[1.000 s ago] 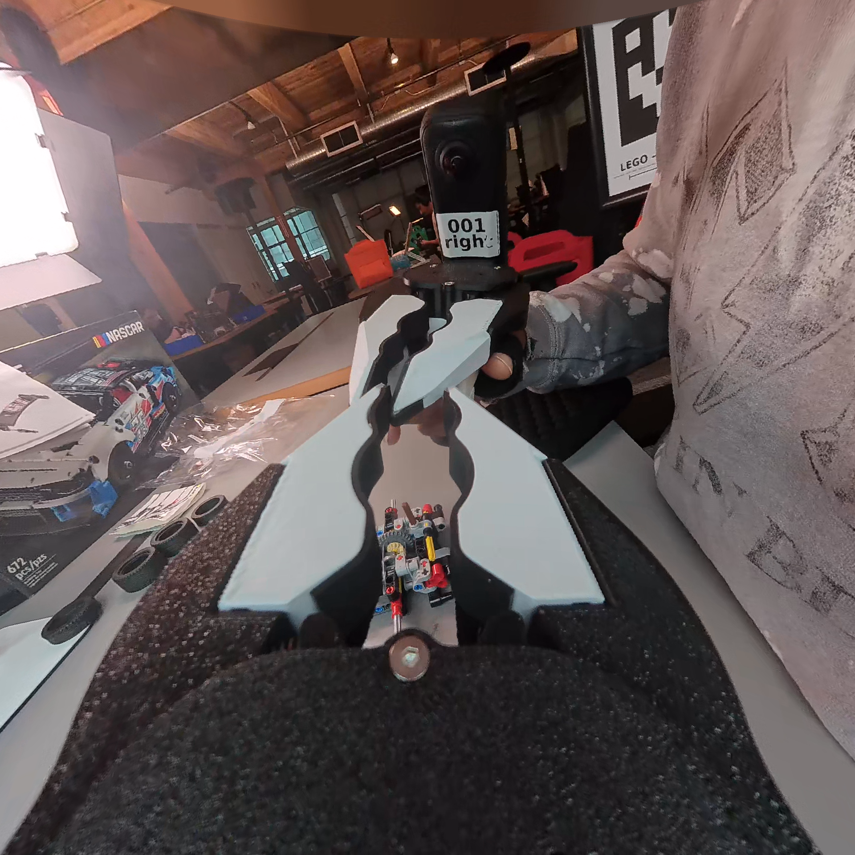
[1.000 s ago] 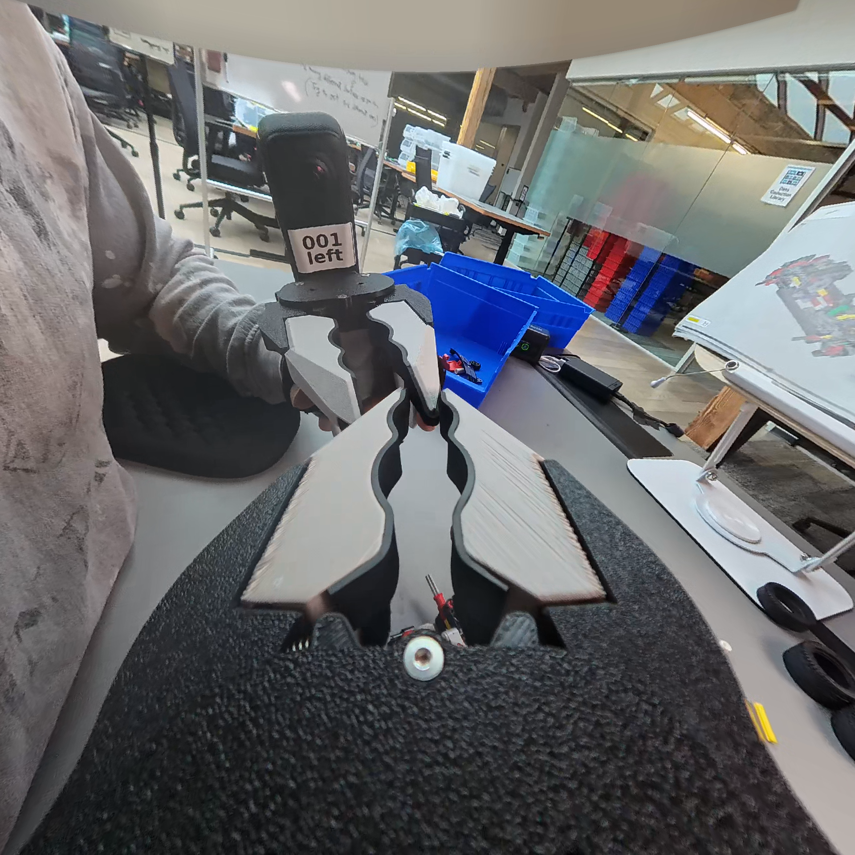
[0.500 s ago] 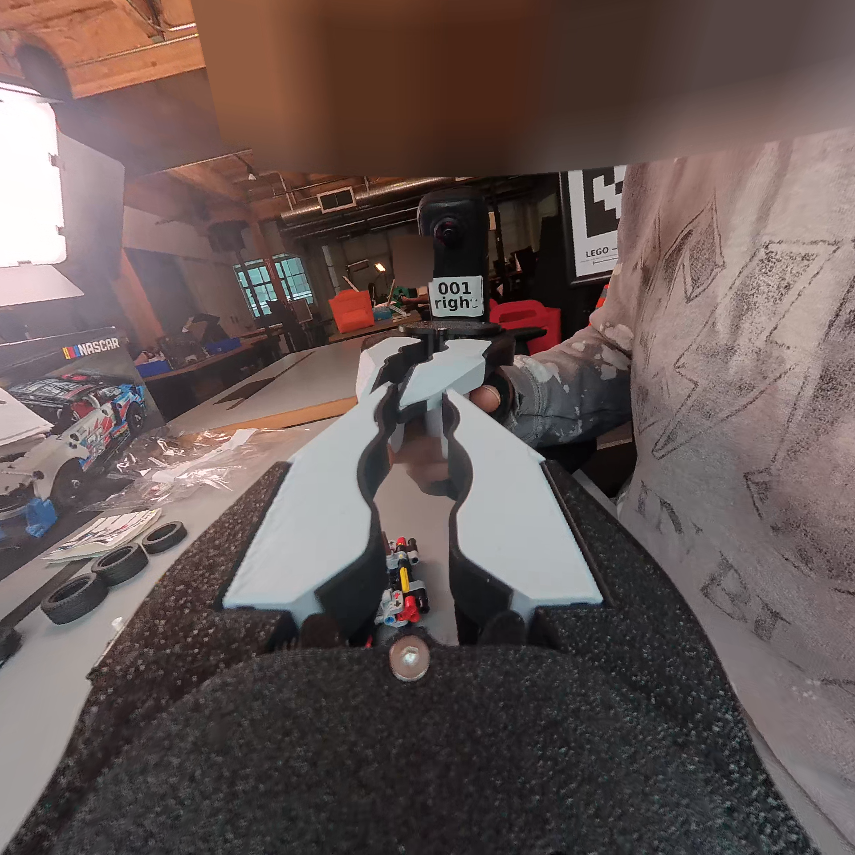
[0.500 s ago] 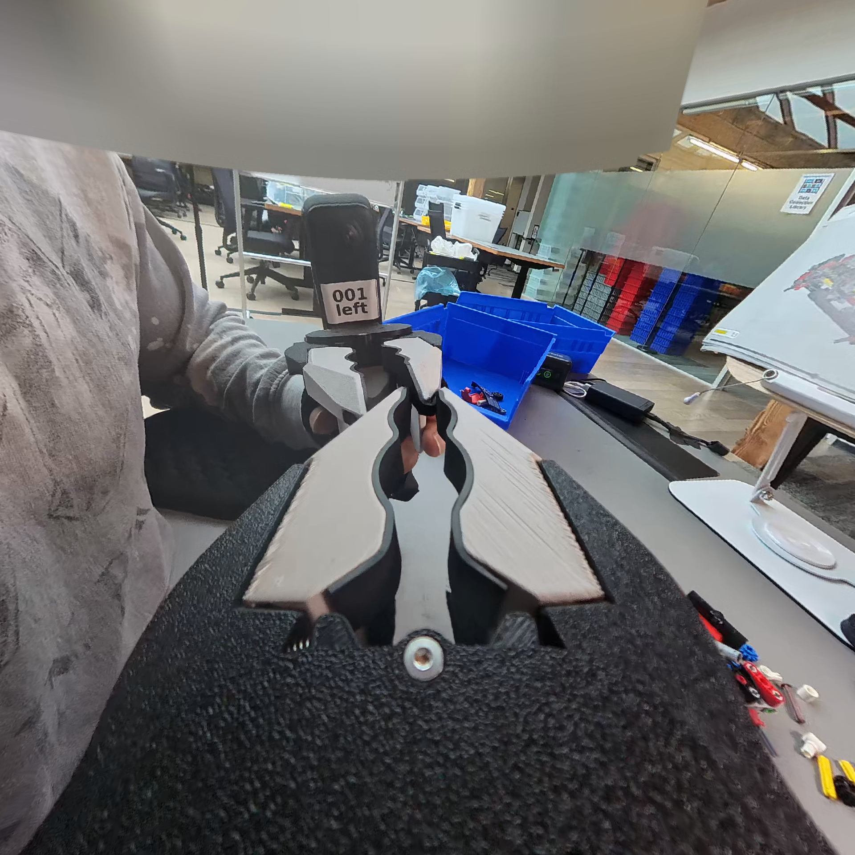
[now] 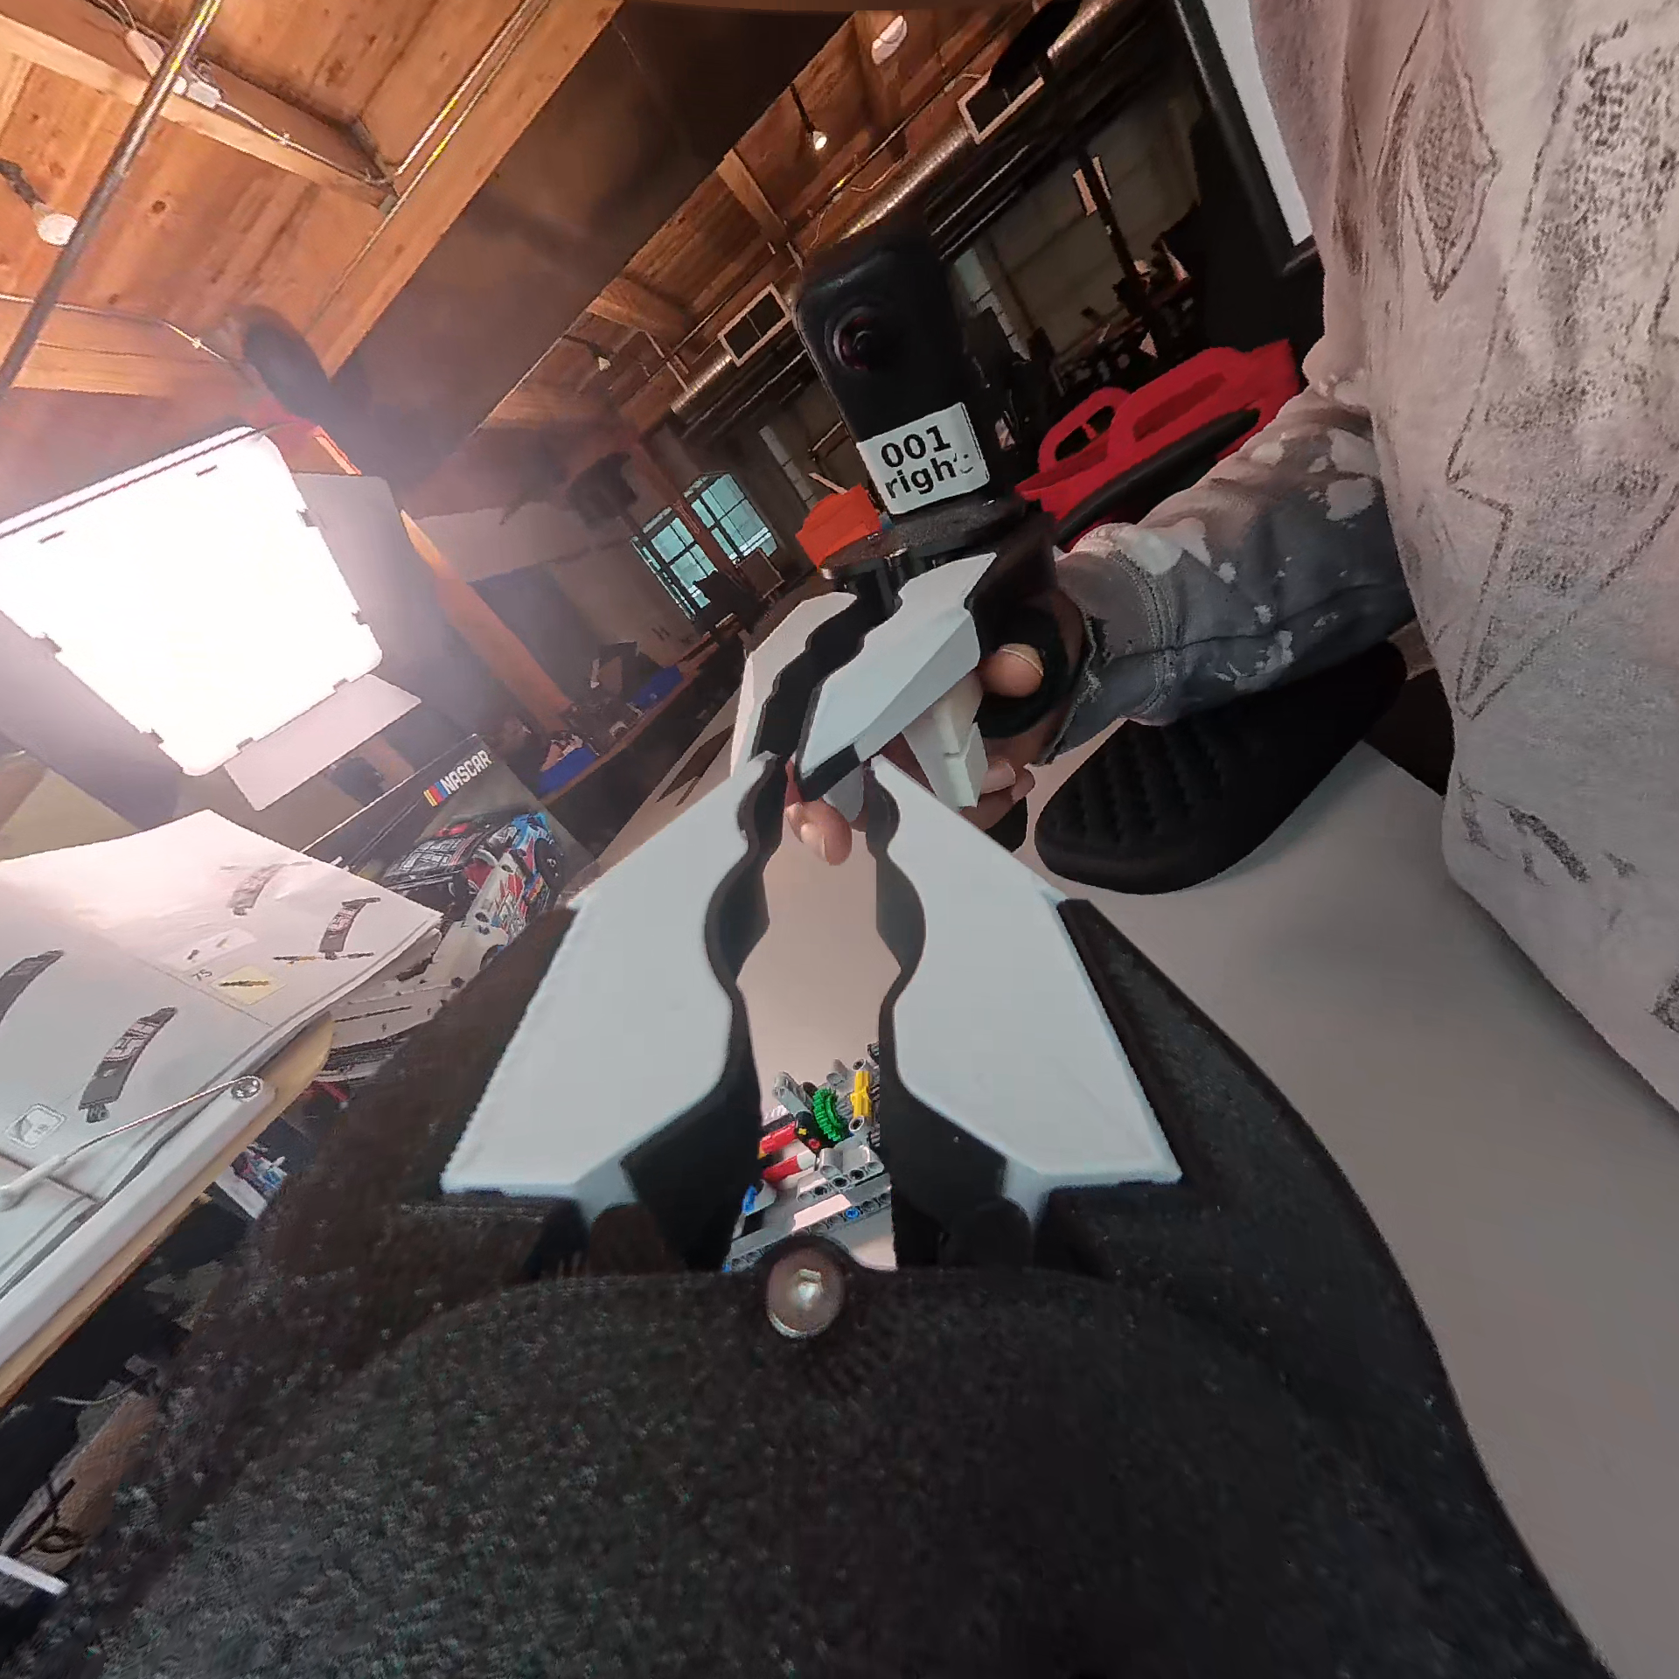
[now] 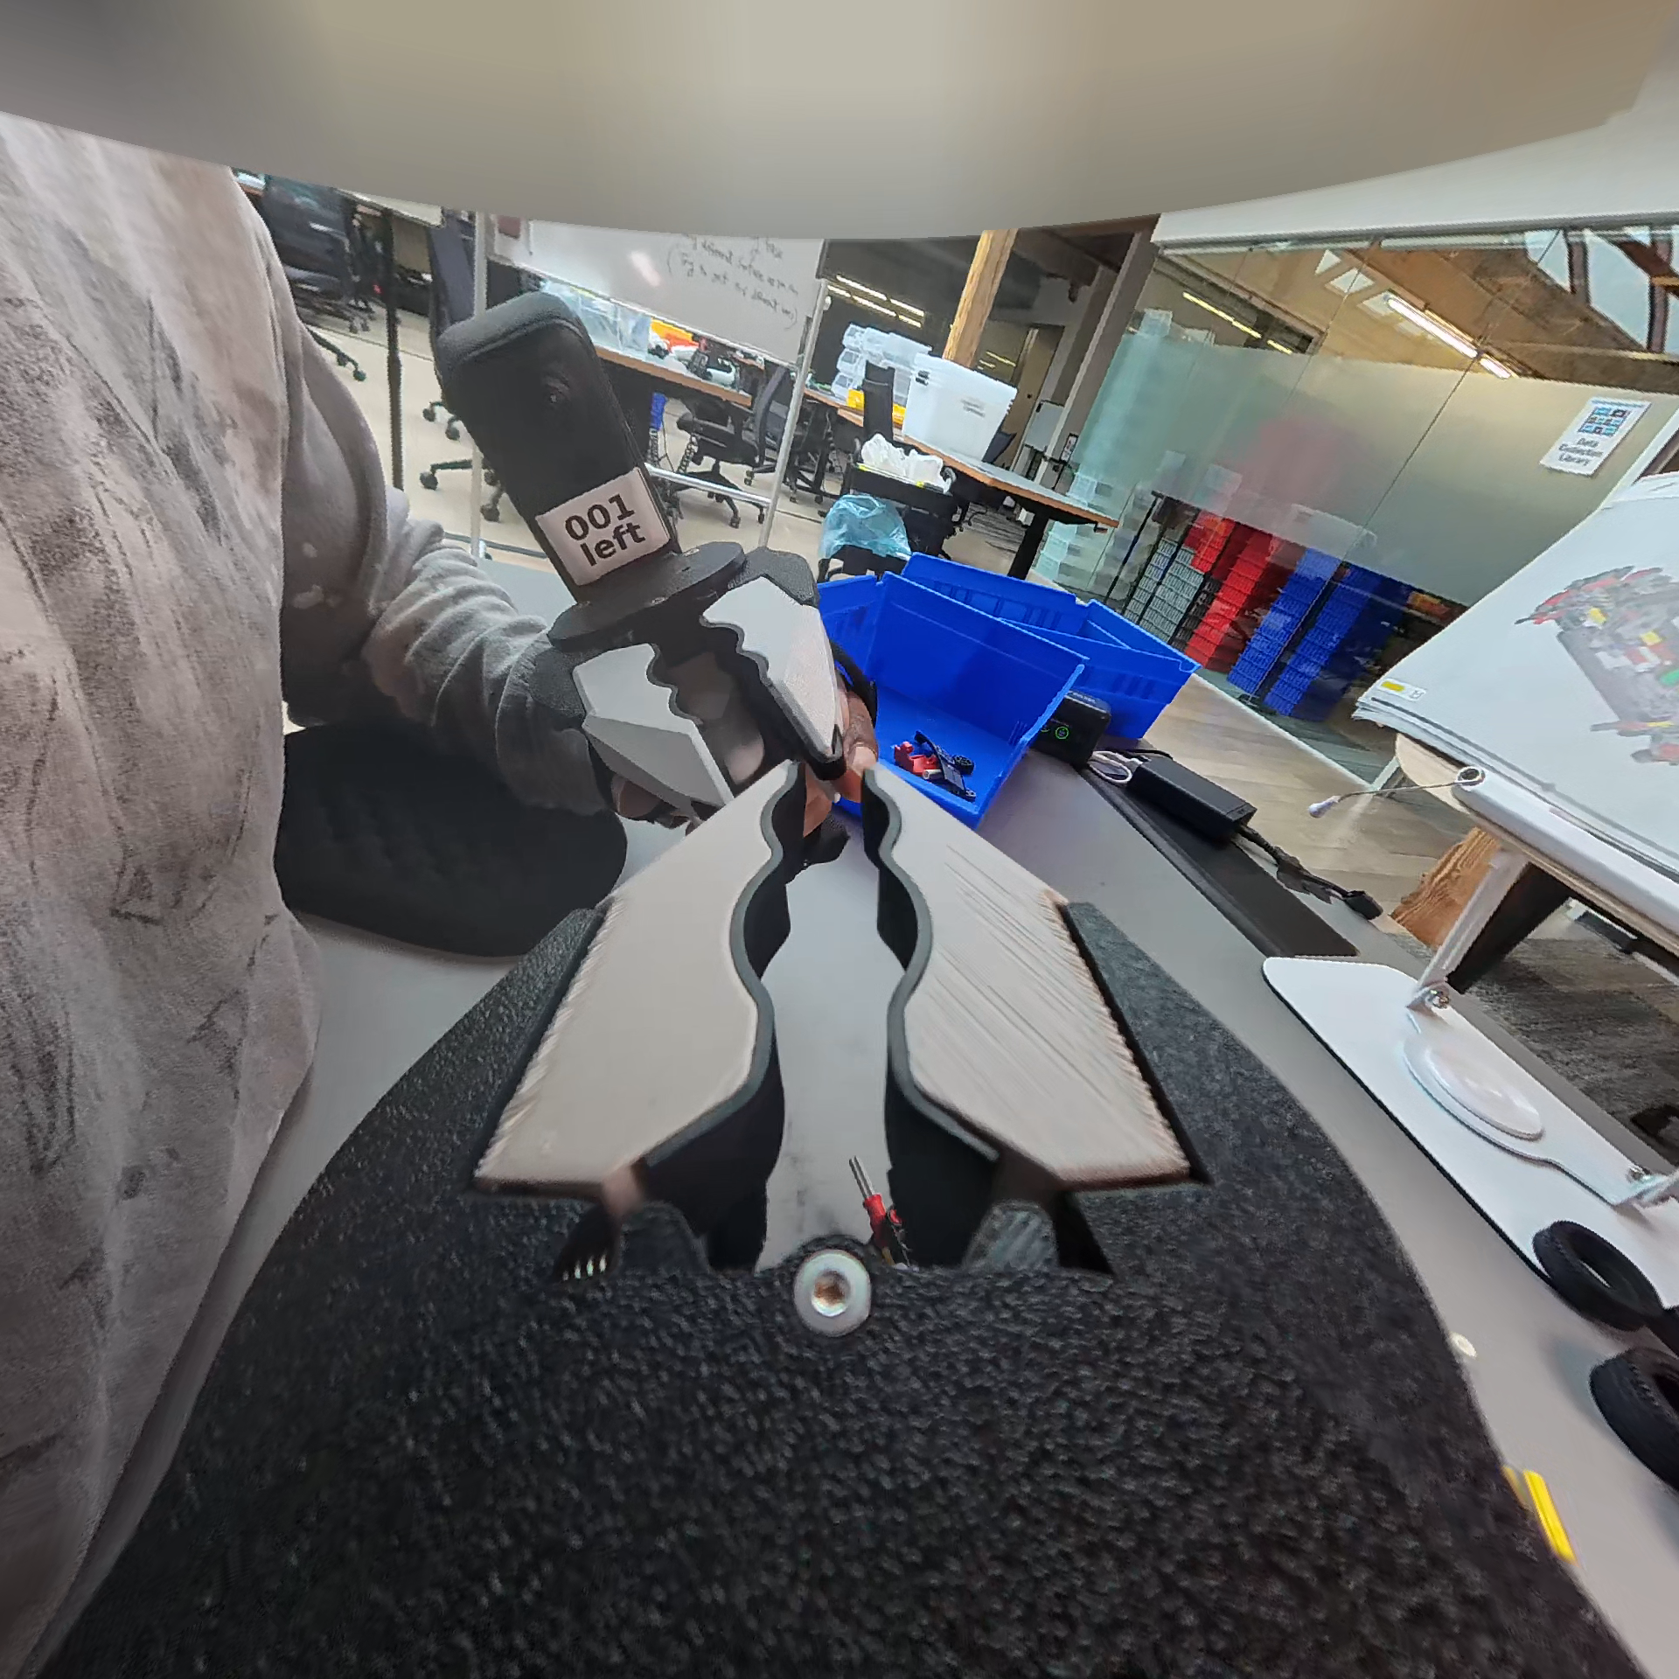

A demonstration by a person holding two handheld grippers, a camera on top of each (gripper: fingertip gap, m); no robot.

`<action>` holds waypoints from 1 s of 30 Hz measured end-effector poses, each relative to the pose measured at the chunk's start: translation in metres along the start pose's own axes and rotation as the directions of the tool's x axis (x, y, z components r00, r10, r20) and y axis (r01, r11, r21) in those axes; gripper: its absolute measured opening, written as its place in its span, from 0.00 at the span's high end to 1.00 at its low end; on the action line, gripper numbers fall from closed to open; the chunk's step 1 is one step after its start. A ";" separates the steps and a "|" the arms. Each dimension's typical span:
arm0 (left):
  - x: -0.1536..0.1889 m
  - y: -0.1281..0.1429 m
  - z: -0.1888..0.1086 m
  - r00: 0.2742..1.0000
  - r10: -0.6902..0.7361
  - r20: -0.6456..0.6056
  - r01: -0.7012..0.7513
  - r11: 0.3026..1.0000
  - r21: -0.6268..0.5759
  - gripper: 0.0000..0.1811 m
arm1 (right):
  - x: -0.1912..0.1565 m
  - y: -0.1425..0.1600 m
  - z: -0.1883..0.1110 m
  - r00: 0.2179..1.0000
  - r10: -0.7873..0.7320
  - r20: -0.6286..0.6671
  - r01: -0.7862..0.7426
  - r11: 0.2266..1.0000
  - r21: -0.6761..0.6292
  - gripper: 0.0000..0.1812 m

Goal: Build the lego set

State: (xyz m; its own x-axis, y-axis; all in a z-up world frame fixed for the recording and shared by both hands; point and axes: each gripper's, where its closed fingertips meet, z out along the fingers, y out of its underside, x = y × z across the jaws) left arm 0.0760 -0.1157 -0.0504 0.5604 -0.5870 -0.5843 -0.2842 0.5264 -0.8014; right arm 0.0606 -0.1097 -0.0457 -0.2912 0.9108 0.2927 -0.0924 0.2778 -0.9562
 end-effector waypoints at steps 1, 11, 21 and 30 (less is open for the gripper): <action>0.001 0.000 0.001 1.000 0.020 0.002 -0.020 1.000 -0.004 0.91 | -0.002 0.000 0.000 1.000 0.005 0.009 -0.005 1.000 0.003 0.97; 0.003 -0.006 -0.002 0.998 0.058 0.002 -0.058 0.997 0.055 0.94 | -0.011 -0.007 0.002 0.997 -0.073 -0.005 0.073 0.997 0.032 0.98; 0.007 -0.003 -0.004 0.989 -0.128 -0.067 0.133 0.988 0.078 0.96 | -0.013 -0.002 0.004 0.982 -0.189 -0.016 0.189 0.982 -0.026 0.99; 0.011 0.004 -0.003 0.974 -0.206 -0.099 0.210 0.977 0.039 0.96 | -0.013 0.006 0.003 0.982 -0.187 0.011 0.187 0.979 -0.086 0.99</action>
State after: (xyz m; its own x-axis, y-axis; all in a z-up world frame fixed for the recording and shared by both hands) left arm 0.0787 -0.1220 -0.0606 0.5269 -0.7407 -0.4168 -0.1295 0.4146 -0.9007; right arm 0.0610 -0.1209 -0.0547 -0.2792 0.8394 0.4662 -0.0630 0.4685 -0.8812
